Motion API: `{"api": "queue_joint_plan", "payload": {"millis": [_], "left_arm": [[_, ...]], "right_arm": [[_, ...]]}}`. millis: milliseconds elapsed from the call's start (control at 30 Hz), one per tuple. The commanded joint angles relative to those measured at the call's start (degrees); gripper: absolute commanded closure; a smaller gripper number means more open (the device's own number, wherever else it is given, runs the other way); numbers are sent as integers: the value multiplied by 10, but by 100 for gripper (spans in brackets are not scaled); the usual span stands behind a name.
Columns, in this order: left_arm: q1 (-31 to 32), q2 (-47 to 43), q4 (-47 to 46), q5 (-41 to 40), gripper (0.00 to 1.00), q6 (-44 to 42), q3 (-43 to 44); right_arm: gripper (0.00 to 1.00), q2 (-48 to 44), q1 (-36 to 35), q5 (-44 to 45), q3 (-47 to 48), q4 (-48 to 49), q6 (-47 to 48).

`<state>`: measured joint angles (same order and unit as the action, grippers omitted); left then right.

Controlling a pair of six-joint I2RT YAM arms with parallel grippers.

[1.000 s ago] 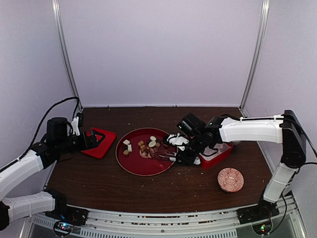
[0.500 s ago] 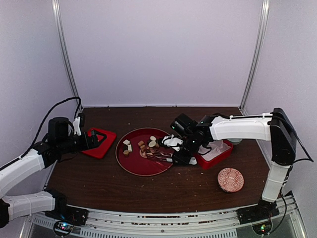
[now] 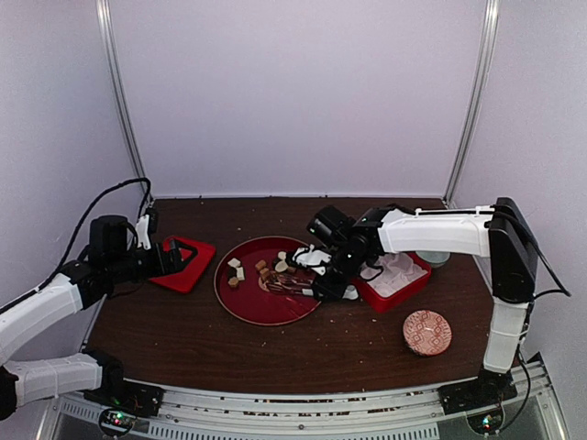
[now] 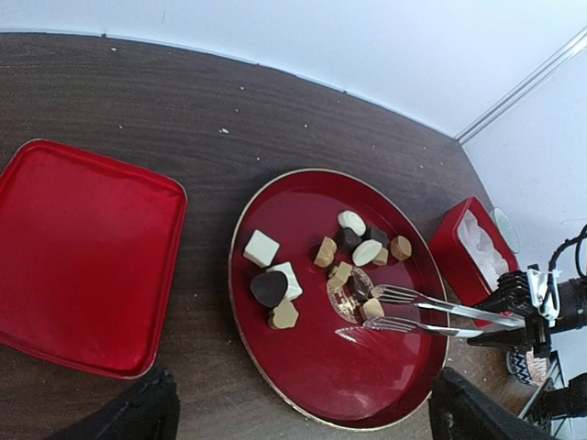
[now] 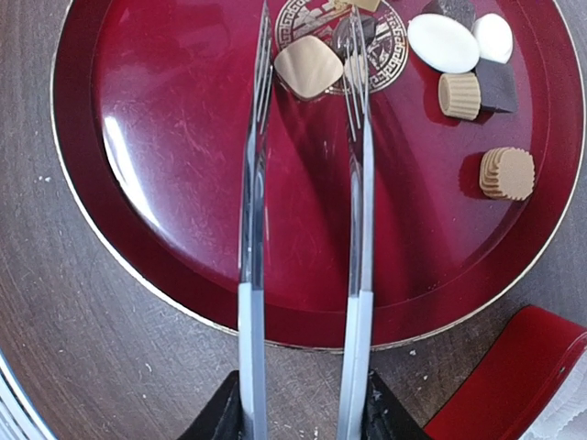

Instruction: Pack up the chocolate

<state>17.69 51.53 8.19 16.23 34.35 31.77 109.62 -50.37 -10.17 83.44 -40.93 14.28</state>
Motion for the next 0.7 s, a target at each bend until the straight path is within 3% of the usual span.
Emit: {"api": "queue_joint_plan", "payload": {"millis": [0,667], "left_arm": [[2,3,-7,-9,2,-16,22],[2,21,-12,-12,2,-24,34]], "right_arm": [[63,6,2,-1,15,-18,9],[72,-99,25,-86,-37,-1,-32]]}}
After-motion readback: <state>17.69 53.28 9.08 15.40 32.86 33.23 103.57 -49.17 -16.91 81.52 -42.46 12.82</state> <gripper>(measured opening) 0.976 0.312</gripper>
